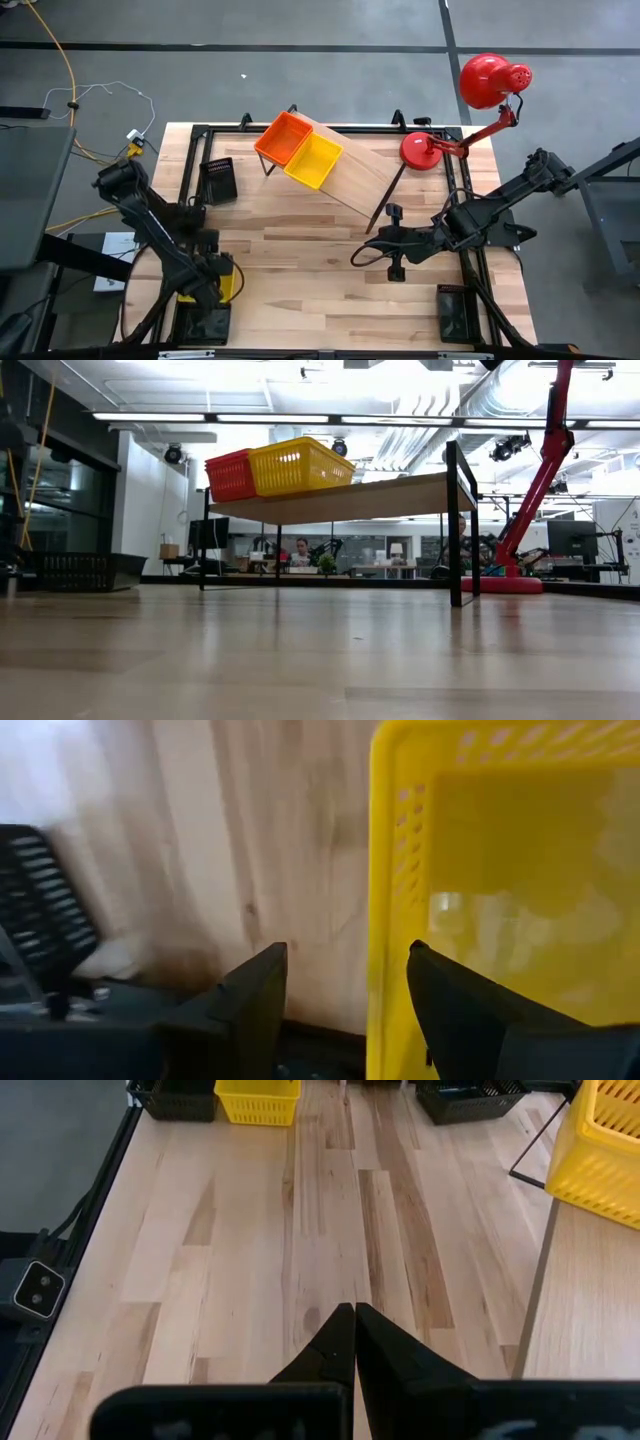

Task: Stack baskets on shelf by color
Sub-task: Stack the yellow bin on top of the yellow bin on the shelf

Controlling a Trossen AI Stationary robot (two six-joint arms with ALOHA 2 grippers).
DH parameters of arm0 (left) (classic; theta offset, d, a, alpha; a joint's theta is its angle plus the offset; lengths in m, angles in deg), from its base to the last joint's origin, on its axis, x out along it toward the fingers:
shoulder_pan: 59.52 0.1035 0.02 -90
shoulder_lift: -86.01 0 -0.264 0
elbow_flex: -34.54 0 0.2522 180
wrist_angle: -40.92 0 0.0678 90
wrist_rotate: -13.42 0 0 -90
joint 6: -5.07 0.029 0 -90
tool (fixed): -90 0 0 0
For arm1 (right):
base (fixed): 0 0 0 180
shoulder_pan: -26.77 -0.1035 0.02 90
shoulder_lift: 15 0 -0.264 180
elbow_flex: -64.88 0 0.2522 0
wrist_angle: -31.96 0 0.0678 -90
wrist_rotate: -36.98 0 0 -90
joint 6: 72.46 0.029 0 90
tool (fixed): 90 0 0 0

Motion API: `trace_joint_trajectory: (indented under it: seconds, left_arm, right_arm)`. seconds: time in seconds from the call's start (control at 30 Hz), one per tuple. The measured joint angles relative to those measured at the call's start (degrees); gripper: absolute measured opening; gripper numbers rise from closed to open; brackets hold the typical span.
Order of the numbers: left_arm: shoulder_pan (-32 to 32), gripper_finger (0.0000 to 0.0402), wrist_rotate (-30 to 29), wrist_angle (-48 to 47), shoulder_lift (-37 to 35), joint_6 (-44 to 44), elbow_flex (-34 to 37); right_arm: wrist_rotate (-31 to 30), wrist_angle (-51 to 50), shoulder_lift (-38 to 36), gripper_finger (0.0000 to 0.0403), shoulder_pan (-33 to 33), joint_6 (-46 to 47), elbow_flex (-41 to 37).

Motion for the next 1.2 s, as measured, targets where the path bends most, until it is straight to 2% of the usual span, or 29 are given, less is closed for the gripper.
trace_joint_trajectory:
  seconds: [0.27, 0.37, 0.5, 0.7, 0.9, 1.03, 1.2]
  left_arm:
    - [0.29, 0.0189, 1.00, 2.96, -3.03, -0.44, 4.55]
    - [0.29, 0.0176, 1.11, 3.30, -3.78, -0.47, 4.79]
    - [0.56, 0.0128, 2.45, 5.03, -4.35, -0.40, 4.79]
    - [2.86, 0.0014, 4.95, 6.07, -4.40, 1.11, 4.79]
    - [6.80, 0.0004, 5.99, 4.79, -4.37, 5.84, 1.41]
    - [8.87, 0.0002, 0.89, -0.95, -5.09, 8.73, -5.84]
    - [11.79, 0.0001, -12.17, -9.42, -6.89, 9.13, -18.18]
  right_arm:
    - [-0.77, 0.02, 0.00, 0.0000, 0.00, 0.00, 0.00]
    - [-1.49, 0.02, 0.00, 0.0000, 0.00, 0.00, 0.00]
    - [-1.66, 0.03, 0.00, 0.0000, 0.00, 0.00, 0.00]
    - [-1.44, 0.02, 0.00, 0.0000, 0.00, 0.00, 0.00]
    - [-1.42, 0.02, 0.00, 0.0000, 0.00, -0.02, 0.00]
    - [-1.40, 0.02, 0.00, 0.0000, 0.00, -0.44, 0.00]
    - [-1.42, 0.02, 0.00, 0.0000, 0.00, -0.44, 0.00]
